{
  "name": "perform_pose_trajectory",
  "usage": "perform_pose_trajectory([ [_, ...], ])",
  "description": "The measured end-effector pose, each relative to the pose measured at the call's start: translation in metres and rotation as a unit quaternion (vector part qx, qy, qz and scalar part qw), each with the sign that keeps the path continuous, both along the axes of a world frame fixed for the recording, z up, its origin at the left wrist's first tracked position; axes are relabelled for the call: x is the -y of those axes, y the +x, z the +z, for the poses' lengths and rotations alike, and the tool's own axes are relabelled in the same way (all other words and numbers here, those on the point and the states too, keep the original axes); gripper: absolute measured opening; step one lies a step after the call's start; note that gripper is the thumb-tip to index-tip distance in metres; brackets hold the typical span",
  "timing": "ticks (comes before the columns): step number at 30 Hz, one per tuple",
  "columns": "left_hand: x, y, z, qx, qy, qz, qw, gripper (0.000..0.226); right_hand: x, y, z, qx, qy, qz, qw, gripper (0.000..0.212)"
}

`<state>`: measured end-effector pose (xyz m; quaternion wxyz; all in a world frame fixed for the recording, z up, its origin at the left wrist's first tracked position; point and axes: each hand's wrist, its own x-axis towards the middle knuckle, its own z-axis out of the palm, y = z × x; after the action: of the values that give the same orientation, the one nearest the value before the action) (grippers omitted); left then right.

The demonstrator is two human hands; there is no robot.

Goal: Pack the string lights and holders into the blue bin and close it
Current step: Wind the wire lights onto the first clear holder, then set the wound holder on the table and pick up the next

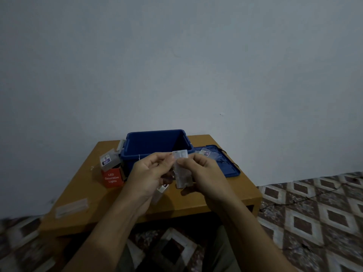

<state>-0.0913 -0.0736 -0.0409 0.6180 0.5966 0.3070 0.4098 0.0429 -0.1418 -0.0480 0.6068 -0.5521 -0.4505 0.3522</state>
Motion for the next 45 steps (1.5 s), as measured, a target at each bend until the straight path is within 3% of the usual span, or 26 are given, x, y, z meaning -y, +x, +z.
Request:
perform_pose_trajectory([
  [4, -0.021, -0.001, -0.014, -0.063, -0.038, 0.050, 0.996, 0.018, -0.034, 0.009, -0.005, -0.005, -0.010, -0.048, 0.999, 0.020],
  [7, -0.024, -0.007, -0.039, -0.170, -0.057, 0.031, 0.983, 0.018, -0.052, 0.020, -0.016, 0.001, -0.031, -0.064, 0.997, 0.016],
  [12, -0.028, -0.015, -0.078, -0.222, -0.084, 0.063, 0.969, 0.016, -0.073, 0.031, -0.049, 0.029, -0.102, -0.060, 0.992, 0.024],
  [24, -0.044, -0.014, -0.093, -0.172, -0.185, 0.090, 0.963, 0.009, -0.107, 0.018, -0.092, 0.139, -0.132, -0.019, 0.981, 0.030],
  [29, -0.053, -0.001, -0.096, -0.164, -0.127, 0.104, 0.973, 0.014, -0.105, 0.022, -0.098, 0.163, -0.126, -0.030, 0.978, 0.024],
  [34, -0.068, 0.008, -0.104, -0.196, 0.033, 0.132, 0.971, 0.015, -0.086, 0.038, -0.102, 0.141, -0.108, -0.074, 0.981, 0.020],
  [38, -0.082, 0.009, -0.116, -0.175, 0.161, 0.071, 0.969, 0.035, -0.067, 0.050, -0.102, 0.116, -0.092, -0.047, 0.988, 0.022],
  [45, -0.102, 0.008, -0.138, -0.183, 0.164, 0.013, 0.969, 0.049, -0.065, 0.075, -0.080, 0.177, -0.050, -0.003, 0.983, 0.013],
])
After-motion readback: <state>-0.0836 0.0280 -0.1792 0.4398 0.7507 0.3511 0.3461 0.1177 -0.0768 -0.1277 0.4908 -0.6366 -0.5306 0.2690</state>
